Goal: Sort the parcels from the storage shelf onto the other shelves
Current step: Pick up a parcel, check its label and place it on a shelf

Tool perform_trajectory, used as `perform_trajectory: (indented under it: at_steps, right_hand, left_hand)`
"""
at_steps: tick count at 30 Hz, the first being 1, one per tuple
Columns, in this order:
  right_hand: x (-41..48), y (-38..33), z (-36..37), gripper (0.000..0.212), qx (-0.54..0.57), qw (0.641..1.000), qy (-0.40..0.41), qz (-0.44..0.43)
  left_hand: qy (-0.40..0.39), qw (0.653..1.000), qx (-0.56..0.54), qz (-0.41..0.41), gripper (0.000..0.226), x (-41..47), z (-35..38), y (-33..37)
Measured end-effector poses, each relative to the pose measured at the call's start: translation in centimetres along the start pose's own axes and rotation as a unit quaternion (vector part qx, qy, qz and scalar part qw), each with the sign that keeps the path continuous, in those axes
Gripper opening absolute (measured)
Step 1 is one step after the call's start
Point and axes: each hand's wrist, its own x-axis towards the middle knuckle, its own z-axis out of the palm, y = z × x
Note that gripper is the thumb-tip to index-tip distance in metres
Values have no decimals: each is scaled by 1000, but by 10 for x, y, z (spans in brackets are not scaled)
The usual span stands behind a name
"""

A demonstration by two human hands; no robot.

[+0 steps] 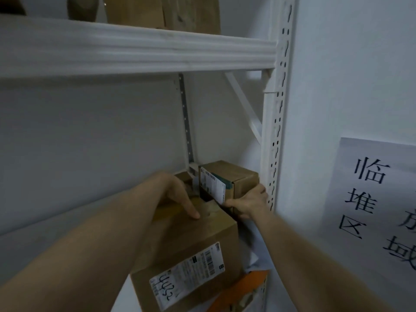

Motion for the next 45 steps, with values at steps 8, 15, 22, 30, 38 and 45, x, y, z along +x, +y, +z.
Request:
perform_trajectory:
  at_steps: [8,15,22,30,38,45]
  right_hand:
    - [34,-1,29,95,-15,987,-161,-15]
    - [26,-11,22,28,-18,978,-203,-34]
    - [-17,-47,-8,14,-77,986,-119,-91]
    - [-131,-114,19,28,-85,975,-45,-202]
    - [-262,-150,167,25,-85,953,-124,-264]
    - [-406,-167,327,21,-100,902,-300,-295]
  left_hand:
    - [-12,1000,-16,-12,94,0,-6,1]
    - [-7,999,-39,-12,91,-8,-4,1]
    - [40,995,-88,13,85,-39,-2,-14]
    - [102,982,-146,56,83,-115,19,-84]
    - [172,964,-202,21,78,-197,75,-240]
    - [214,944,-242,-63,74,-264,137,-406]
